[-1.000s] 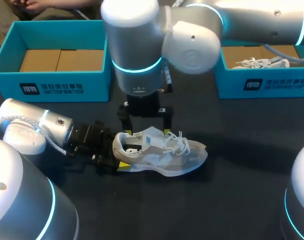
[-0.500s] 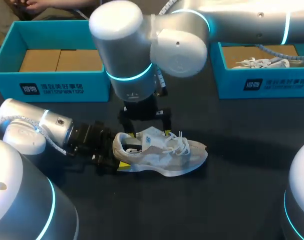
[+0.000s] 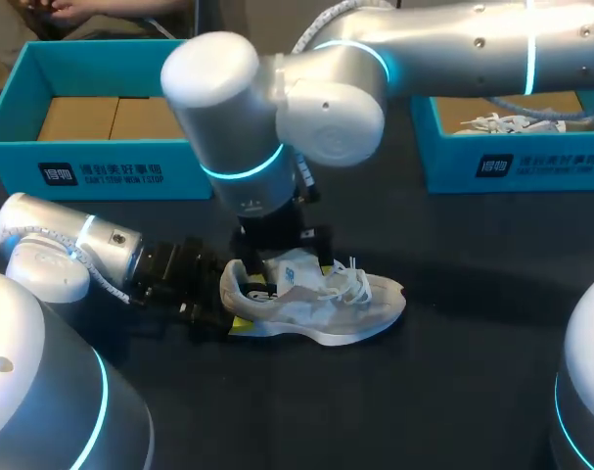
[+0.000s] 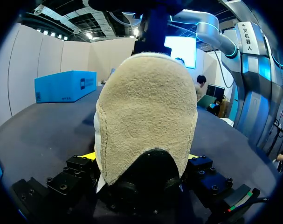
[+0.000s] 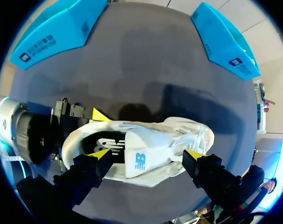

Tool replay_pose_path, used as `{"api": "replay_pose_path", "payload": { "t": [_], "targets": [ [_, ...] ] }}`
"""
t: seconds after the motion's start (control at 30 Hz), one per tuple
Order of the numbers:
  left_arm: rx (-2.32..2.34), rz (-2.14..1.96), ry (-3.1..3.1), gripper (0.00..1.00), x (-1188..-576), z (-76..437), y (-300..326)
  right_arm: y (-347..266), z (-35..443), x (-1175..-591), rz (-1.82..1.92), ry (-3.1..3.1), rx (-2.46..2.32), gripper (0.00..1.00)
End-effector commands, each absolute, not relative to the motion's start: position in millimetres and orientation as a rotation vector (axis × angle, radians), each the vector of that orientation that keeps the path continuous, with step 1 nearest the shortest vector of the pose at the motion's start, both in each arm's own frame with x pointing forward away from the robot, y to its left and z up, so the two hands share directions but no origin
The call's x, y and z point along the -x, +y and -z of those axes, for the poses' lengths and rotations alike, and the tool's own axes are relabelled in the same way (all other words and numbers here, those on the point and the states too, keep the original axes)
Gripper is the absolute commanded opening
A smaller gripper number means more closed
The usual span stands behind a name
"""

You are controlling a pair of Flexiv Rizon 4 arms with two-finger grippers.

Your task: Take the shoe out of the shoebox, open the shoe tongue, remove and reinsert the insole, then place the shoe into the shoebox

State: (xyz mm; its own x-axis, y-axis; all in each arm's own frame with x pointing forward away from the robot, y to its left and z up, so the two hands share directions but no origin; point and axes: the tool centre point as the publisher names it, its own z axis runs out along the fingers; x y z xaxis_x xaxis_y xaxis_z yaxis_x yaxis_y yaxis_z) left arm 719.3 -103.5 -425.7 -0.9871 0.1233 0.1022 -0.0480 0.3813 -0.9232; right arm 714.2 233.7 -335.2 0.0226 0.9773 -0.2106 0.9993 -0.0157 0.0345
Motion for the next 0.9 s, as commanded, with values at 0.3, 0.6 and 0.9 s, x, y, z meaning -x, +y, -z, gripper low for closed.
{"api": "replay_pose_path", "payload": {
  "t": [0.3,0.6,0.9],
  "targets": [
    [0.071,-1.661,-2.479,0.00,-718.6,426.7,-103.4,239.7,352.6,-706.4,0.157,1.416,-2.480,1.00],
    [0.071,-1.661,-2.479,0.00,-718.6,426.7,-103.4,229.3,356.4,-703.1,0.200,1.293,-2.493,1.00],
    [0.071,-1.661,-2.479,0.00,-718.6,426.7,-103.4,210.2,355.1,-697.2,0.231,1.147,-2.515,0.96]
  ]
}}
